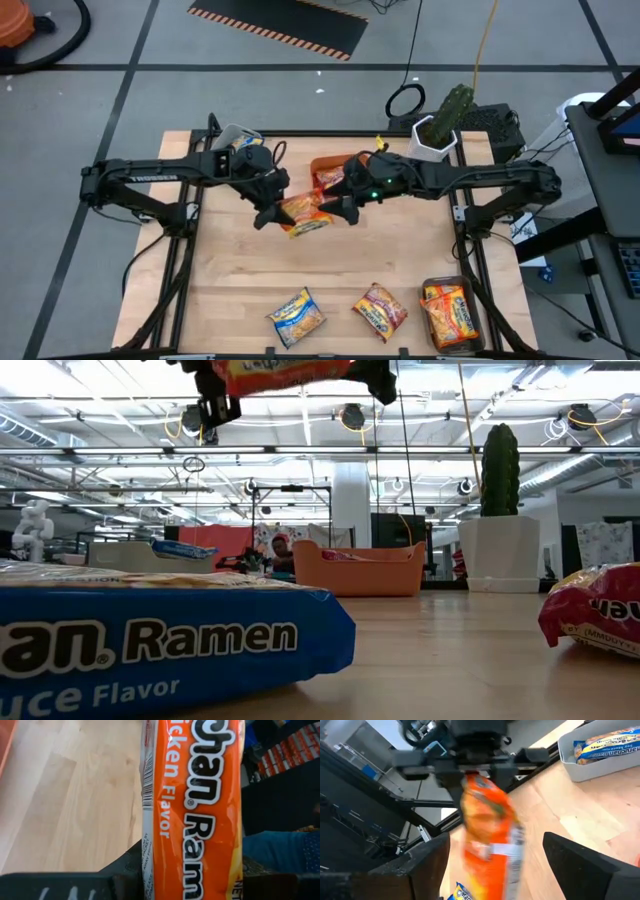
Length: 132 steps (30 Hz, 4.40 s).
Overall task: Sort Maruchan noodles
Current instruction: Put the orange noodle pack into the black bin
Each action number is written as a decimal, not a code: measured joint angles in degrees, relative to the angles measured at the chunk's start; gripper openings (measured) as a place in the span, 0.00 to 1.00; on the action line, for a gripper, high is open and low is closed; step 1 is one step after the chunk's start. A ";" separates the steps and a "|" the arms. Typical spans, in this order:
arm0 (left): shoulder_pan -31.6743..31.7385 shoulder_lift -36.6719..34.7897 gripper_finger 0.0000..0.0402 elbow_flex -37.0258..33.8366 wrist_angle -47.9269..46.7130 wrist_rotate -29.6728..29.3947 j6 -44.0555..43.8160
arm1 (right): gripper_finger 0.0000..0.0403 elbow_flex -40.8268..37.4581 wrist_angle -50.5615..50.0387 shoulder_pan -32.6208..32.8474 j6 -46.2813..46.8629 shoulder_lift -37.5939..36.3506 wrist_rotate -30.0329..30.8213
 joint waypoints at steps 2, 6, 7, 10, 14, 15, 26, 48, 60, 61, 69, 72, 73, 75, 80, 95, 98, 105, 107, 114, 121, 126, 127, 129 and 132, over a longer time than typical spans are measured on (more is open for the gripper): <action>0.00 -0.03 0.33 0.09 0.44 -0.14 -0.07 | 0.78 0.00 -0.21 -0.02 -0.20 0.48 -0.22; 0.09 -0.05 0.33 0.07 0.93 -2.32 -1.37 | 0.78 0.00 0.30 -0.73 -0.61 1.22 -3.08; 0.05 -0.05 0.33 0.07 1.63 -2.99 -1.69 | 0.78 0.00 0.52 -1.05 -0.73 1.36 -4.11; -0.11 -0.03 0.33 0.07 4.91 -3.96 -1.85 | 0.78 0.00 0.20 -2.04 -1.52 1.43 -6.23; -0.26 -0.05 0.33 0.07 10.21 -4.98 -1.88 | 0.78 0.00 0.30 -3.97 -3.43 1.43 -8.54; -0.26 -0.03 0.33 0.07 11.15 -5.15 -2.05 | 0.78 0.00 0.33 -4.60 -3.65 1.43 -9.92; -0.33 2.35 0.33 0.17 14.24 -11.22 -3.49 | 0.77 0.00 0.25 -10.64 -4.35 1.41 -22.82; -0.80 6.12 0.33 0.11 20.66 -15.43 -5.28 | 0.28 -0.11 -1.73 -15.57 -5.66 1.41 -31.52; 0.79 4.87 0.68 0.11 18.16 -17.59 -9.77 | 0.29 -0.11 -3.45 -16.28 -0.57 0.76 -35.01; 1.12 4.31 0.71 0.11 17.34 -17.29 -9.78 | 0.29 -0.11 -4.61 -16.28 0.12 0.42 -35.76; 2.47 -2.32 0.79 0.00 10.31 -17.93 -6.45 | 0.29 -0.02 -16.15 -13.83 2.13 -4.10 -40.08; 2.76 -4.54 0.79 0.00 5.95 -18.04 -5.29 | 0.29 -0.04 -18.99 -11.15 4.49 -6.17 -39.89; 2.77 -5.01 0.79 0.00 4.58 -18.14 -5.00 | 0.29 -0.04 -20.05 -10.10 5.49 -6.96 -39.83; 2.73 -6.05 0.79 0.04 1.03 -18.22 -4.35 | 0.29 -0.04 -21.18 -7.67 7.50 -8.72 -39.52; 2.24 -7.37 0.79 0.00 -8.10 -18.32 -3.69 | 0.29 -0.04 -24.99 -0.34 13.99 -11.56 -34.65; -4.99 -8.27 0.79 0.04 -14.09 -19.07 -4.19 | 0.29 -0.04 -40.97 25.66 27.15 -13.58 -30.76; -6.84 -8.29 0.79 0.04 -14.09 -21.54 -4.24 | 0.29 -1.20 -46.45 29.39 25.13 -13.60 -31.54; -8.96 -8.27 0.79 0.04 -13.87 -27.80 -10.40 | 0.29 -9.91 -47.88 35.64 18.07 -15.55 -34.41; -9.22 -8.27 0.79 0.04 -13.53 -29.86 -12.62 | 0.29 -13.29 -46.69 36.12 17.64 -16.33 -35.99; -9.29 -8.27 0.79 0.04 -11.97 -32.35 -17.38 | 0.29 -25.45 -31.19 37.54 17.25 -19.16 -40.73; -10.51 -8.27 0.79 0.04 -10.77 -36.92 -21.92 | 0.31 -34.96 -22.19 41.26 18.61 -19.58 -41.99; -12.39 -8.27 0.79 0.04 -9.58 -40.45 -26.01 | 0.37 -36.57 -22.11 42.86 15.51 -19.59 -41.90; -12.82 -8.27 0.79 0.04 -9.34 -41.02 -26.97 | 0.39 -36.57 -21.98 43.02 14.68 -19.62 -41.77; -13.90 -8.27 0.79 0.04 -8.39 -42.08 -28.48 | 0.42 -36.57 -22.06 43.16 13.50 -19.64 -40.40; -15.79 -8.11 0.79 0.04 -6.91 -43.56 -29.70 | 0.46 -36.57 -22.06 43.14 12.37 -19.59 -38.60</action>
